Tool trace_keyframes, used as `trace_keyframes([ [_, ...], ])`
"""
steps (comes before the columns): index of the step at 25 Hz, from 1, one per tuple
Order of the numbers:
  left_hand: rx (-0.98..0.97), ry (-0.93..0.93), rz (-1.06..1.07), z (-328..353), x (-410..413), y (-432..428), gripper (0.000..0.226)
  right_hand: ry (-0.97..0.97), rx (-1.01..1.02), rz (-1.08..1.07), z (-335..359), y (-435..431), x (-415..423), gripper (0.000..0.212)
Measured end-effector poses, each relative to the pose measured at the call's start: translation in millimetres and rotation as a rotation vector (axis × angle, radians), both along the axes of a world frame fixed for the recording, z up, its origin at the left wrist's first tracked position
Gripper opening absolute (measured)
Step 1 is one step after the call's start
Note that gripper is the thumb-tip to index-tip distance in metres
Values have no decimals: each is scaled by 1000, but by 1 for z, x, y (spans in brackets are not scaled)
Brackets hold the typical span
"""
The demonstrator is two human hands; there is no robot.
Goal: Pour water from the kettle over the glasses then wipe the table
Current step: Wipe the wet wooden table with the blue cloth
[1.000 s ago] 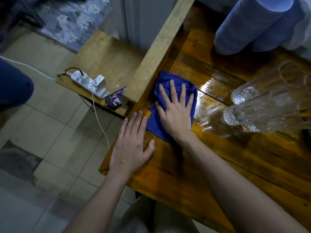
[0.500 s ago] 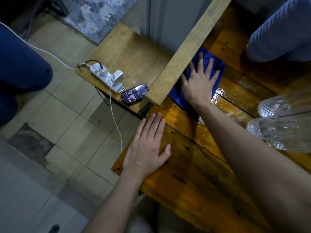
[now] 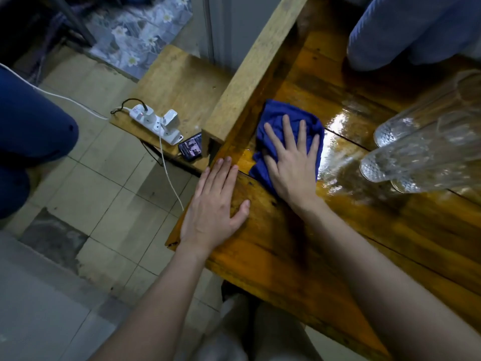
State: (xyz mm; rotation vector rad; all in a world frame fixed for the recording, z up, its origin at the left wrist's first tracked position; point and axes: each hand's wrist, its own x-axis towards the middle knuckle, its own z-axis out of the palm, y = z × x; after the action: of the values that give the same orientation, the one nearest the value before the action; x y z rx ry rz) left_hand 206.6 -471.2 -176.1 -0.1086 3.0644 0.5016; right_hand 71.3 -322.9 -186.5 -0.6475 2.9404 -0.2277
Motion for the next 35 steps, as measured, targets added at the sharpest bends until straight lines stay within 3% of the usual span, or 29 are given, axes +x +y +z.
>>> trace_keyframes([
  [11,1,23,11,-1,4,1,70,-49,33,-41,11,159,137,64],
  [18,-35,40,6,-1,3,1,71,-132,68,28,21,260,129,63],
  [26,-33,7,4,2,1,0,70,-139,213,441,23,250,89,81],
  [31,-46,-18,1,3,0,0,71,-129,240,730,23,193,67,91],
  [35,-56,-44,3,2,-1,-1,72,-126,184,709,21,127,51,92],
])
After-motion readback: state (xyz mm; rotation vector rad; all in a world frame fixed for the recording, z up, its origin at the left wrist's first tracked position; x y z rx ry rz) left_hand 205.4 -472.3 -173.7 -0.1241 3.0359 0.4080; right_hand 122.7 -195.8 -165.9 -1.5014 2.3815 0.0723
